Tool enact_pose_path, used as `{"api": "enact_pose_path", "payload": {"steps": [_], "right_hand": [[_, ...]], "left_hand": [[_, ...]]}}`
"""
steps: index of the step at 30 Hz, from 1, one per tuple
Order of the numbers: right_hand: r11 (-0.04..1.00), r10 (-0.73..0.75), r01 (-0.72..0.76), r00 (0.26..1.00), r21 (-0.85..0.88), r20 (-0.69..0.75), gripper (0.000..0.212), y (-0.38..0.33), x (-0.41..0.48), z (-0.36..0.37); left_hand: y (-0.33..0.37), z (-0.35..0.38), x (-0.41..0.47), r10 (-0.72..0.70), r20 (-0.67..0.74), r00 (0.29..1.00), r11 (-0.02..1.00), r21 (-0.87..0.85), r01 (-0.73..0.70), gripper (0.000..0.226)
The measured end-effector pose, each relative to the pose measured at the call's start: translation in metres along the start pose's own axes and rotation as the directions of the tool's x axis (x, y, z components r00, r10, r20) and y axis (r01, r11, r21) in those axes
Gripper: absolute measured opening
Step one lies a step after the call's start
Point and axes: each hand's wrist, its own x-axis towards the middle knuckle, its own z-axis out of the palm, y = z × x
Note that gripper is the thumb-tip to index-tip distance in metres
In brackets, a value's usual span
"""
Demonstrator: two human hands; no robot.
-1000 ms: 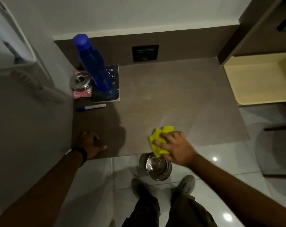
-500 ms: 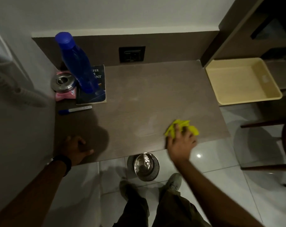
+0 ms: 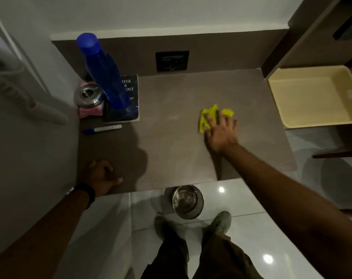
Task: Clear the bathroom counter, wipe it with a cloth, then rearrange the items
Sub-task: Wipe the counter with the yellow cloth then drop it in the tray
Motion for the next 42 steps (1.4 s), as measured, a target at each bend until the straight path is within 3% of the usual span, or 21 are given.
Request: {"api": "enact_pose_path", "payload": {"steps": [2, 4, 7, 10, 15, 18, 21, 24, 27, 29, 32, 34, 38, 39, 40, 42], "right_hand": [[0.993, 0.109, -0.109, 0.994, 0.040, 0.002, 0.062, -0.003, 0.009, -0.011], [0.991, 0.110, -0.109, 0.994, 0.082, -0.010, 0.060, -0.024, -0.006, -0.008], [0.991, -0.119, 0.118, 0.993, 0.057, 0.014, 0.055, -0.068, -0.068, 0.019], [0.916, -0.400, 0.400, 0.916, 0.013, 0.016, 0.052, -0.092, -0.115, 0.042], [0.867, -0.492, 0.491, 0.871, -0.091, 0.010, 0.066, -0.079, -0.070, 0.026], [0.897, -0.427, 0.428, 0.903, -0.108, 0.032, 0.067, -0.076, -0.016, 0.006], [0.974, -0.226, 0.227, 0.974, 0.010, -0.025, 0.064, -0.089, 0.044, -0.014], [0.989, -0.091, 0.089, 0.996, 0.117, 0.018, 0.063, -0.106, 0.076, -0.028], [0.986, -0.139, 0.136, 0.990, 0.093, 0.024, 0.064, -0.123, 0.057, -0.023], [0.943, -0.333, 0.332, 0.941, 0.023, 0.068, 0.068, -0.132, 0.014, -0.006], [0.780, -0.621, 0.626, 0.775, -0.002, 0.119, 0.073, -0.135, -0.070, 0.034], [0.676, -0.731, 0.737, 0.669, 0.012, 0.135, 0.072, -0.128, -0.103, 0.054], [0.410, -0.892, 0.911, 0.411, -0.044, 0.188, 0.068, -0.110, -0.060, 0.045], [0.379, -0.906, 0.924, 0.381, -0.051, 0.183, 0.066, -0.109, -0.039, 0.039], [0.393, -0.903, 0.918, 0.396, -0.056, 0.167, 0.065, -0.109, -0.015, 0.031], [0.531, -0.837, 0.845, 0.535, -0.066, 0.116, 0.066, -0.111, 0.040, 0.011]], "left_hand": [[0.003, -0.001, -0.002, 0.002, 0.004, 1.000, 1.000, 0.001, -0.002, 0.046], [0.004, -0.002, -0.004, 0.013, 0.012, 1.000, 1.000, -0.012, -0.013, 0.045], [0.005, -0.002, -0.005, 0.032, -0.016, 0.999, 0.999, -0.022, -0.032, 0.045], [0.002, -0.001, -0.005, 0.025, -0.027, 0.999, 1.000, -0.014, -0.026, 0.048], [-0.002, -0.002, -0.003, 0.042, -0.008, 0.999, 0.999, -0.020, -0.042, 0.049], [-0.001, -0.002, -0.004, 0.039, -0.007, 0.999, 0.999, -0.015, -0.039, 0.048], [0.000, -0.002, -0.006, 0.053, -0.020, 0.998, 0.999, -0.003, -0.053, 0.047], [0.002, -0.002, -0.007, 0.054, -0.036, 0.998, 0.998, -0.010, -0.054, 0.047], [0.005, -0.004, -0.008, 0.036, -0.040, 0.999, 0.999, -0.003, -0.037, 0.047], [0.005, -0.005, -0.008, 0.040, -0.040, 0.998, 0.999, 0.007, -0.040, 0.048], [0.006, -0.005, -0.009, 0.048, -0.032, 0.998, 0.999, 0.018, -0.048, 0.049], [0.007, -0.006, -0.010, 0.041, -0.037, 0.998, 0.999, 0.017, -0.041, 0.049], [0.005, -0.006, -0.009, 0.064, -0.046, 0.997, 0.998, -0.003, -0.064, 0.050], [0.003, -0.005, -0.007, 0.066, -0.035, 0.997, 0.998, -0.008, -0.067, 0.050], [0.001, -0.004, -0.006, 0.069, -0.026, 0.997, 0.998, -0.012, -0.069, 0.050], [-0.002, -0.002, -0.003, 0.066, -0.028, 0.997, 0.998, -0.011, -0.066, 0.050]]}}
